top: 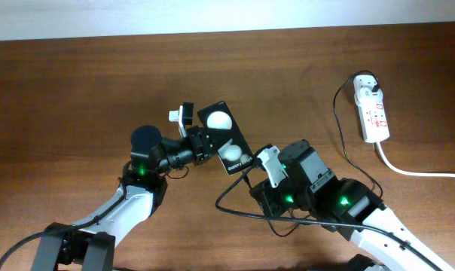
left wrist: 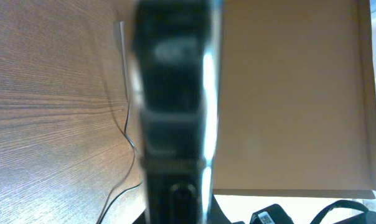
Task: Plug charger to phone and switch on socket
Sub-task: 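Insert the USB-C plug into the phone's bottom port with the right gripper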
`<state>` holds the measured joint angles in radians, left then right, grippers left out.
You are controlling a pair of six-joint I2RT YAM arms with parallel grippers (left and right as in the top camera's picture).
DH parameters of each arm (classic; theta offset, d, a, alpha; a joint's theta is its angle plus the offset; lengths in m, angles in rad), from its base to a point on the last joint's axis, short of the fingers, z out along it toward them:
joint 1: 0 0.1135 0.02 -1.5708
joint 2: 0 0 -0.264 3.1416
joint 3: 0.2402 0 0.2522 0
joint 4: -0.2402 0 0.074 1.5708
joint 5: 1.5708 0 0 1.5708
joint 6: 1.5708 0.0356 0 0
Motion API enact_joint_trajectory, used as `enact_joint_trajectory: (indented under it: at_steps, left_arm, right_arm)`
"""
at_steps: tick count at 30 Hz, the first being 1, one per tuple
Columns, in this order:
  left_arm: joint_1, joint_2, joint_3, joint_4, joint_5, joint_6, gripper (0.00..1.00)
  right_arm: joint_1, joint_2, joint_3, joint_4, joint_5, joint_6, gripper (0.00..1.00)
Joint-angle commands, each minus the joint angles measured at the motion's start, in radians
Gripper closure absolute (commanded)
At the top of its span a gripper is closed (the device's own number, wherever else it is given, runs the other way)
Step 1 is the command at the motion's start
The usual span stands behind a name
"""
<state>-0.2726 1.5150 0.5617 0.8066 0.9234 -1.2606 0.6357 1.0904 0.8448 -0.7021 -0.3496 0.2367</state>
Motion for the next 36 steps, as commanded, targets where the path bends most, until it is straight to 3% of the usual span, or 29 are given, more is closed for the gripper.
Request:
enact_joint_trajectory:
  at_steps: [1, 4, 25, 36]
  left_arm:
    - [0.004, -0.009, 0.011, 0.005, 0.004, 0.047, 1.00]
    - [0.004, -0.009, 0.011, -0.049, 0.005, 0.074, 1.00]
    - [0.004, -0.009, 0.011, -0.030, 0.059, 0.019, 1.00]
    - [0.004, -0.009, 0.011, -0.023, 0.234, 0.054, 1.00]
  right_arm:
    - [0.006, 0.003, -0.003, 0.004, -0.016, 0.007, 0.96]
    - [0.006, 0.003, -0.003, 0.004, -0.012, 0.007, 0.96]
    - [0.005, 0.003, -0.003, 0.022, -0.005, 0.008, 0.96]
    - [0.005, 0.003, -0.003, 0.154, 0.048, 0.007, 0.96]
